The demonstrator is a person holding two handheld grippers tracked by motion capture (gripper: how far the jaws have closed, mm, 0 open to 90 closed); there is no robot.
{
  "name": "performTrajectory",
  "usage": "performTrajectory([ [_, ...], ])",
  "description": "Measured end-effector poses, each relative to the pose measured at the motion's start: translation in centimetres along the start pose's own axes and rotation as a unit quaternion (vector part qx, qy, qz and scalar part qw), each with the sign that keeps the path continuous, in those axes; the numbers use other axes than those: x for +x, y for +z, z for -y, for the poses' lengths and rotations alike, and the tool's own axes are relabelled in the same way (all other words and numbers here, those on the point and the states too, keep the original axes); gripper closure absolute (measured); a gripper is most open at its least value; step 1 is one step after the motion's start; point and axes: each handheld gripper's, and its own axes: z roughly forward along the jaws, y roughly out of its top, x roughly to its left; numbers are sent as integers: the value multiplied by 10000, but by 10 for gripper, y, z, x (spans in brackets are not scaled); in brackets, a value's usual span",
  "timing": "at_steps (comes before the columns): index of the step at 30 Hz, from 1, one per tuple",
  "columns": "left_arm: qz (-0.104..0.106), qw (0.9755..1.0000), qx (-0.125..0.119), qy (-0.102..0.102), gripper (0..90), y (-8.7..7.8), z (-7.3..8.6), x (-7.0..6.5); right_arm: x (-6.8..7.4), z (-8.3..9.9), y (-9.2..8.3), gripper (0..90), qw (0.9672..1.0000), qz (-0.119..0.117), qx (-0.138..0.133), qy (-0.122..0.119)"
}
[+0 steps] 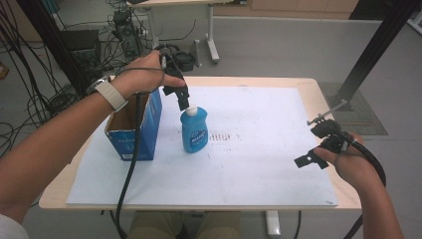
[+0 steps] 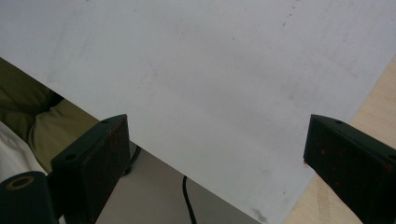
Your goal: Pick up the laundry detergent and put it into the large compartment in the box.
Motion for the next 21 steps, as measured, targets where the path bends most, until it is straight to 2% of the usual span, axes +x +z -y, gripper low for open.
performTrajectory([
  [6, 18, 10000, 5, -87, 86, 2, -7, -4, 0, 3, -1, 73, 10000, -6, -25, 15],
  [14, -63, 9996, 45, -267, 86, 8, -17, -7, -2, 6, -1, 73, 10000, -13, -50, 39],
  [21, -58, 9996, 72, -265, 86, 14, -24, -11, -2, 7, -1, 73, 10000, -16, -62, 37],
])
